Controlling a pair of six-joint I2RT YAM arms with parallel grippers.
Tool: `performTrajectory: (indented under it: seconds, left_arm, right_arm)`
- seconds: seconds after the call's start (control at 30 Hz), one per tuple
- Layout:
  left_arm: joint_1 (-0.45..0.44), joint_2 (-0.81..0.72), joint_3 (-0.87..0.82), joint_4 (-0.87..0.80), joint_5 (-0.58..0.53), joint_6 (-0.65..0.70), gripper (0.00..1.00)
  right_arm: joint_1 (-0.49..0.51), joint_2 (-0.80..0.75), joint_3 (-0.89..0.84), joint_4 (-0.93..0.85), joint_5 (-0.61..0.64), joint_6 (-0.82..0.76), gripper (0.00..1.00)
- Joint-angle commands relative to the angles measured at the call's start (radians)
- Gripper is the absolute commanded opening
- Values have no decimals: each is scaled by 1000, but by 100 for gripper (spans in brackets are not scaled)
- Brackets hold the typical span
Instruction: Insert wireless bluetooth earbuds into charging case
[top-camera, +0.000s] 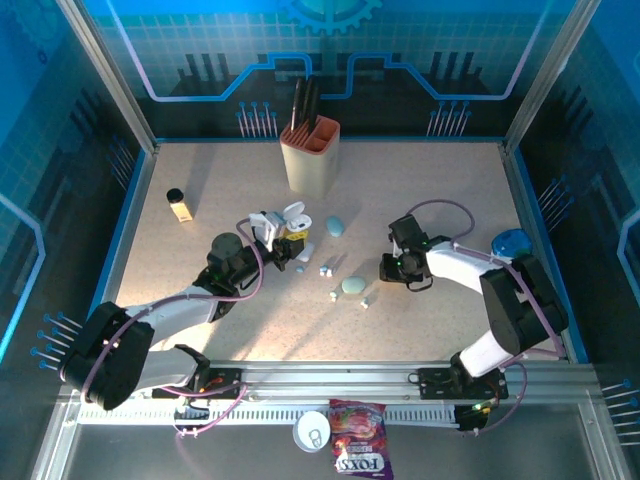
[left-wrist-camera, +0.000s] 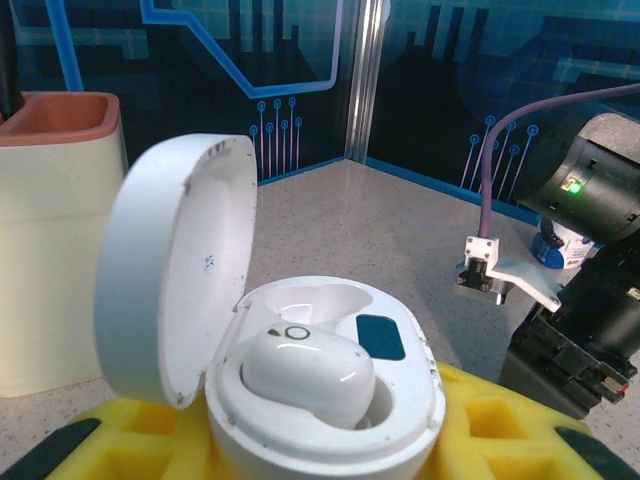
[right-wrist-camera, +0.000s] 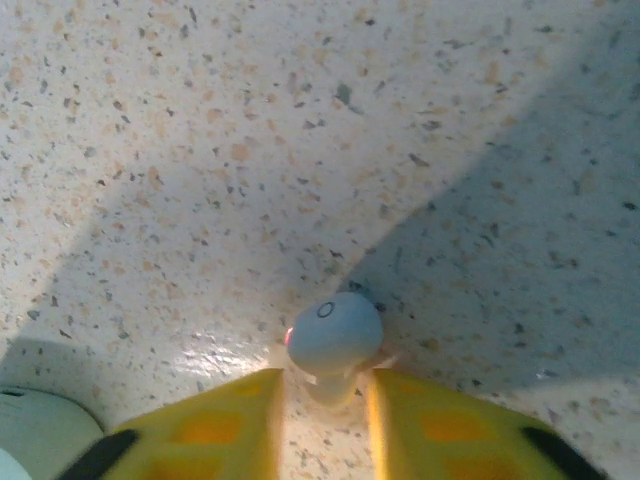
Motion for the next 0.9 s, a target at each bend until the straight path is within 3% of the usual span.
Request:
performTrajectory:
  seconds: [0.0,0.17,0.33,0.6,0.87]
  left_arm:
    - [3,-21,-2,1,23,20,23]
    - [4,-20,0,-8,17,19,23]
    - [4,-10,6,-10,-1,8,23]
    - [4,1,9,-12,9,7,23]
    - [6,18,10,5,22,-7,23]
  right_arm:
    - [-9,-51,8,-51,55,-8,45]
    - [34,-93,42,-82,177,-11,58]
    - [118,-23,105,-122,330,0,62]
    - [153,145,244,-202,365,-35,63]
    - [169,309,407,-411,399,-62,54]
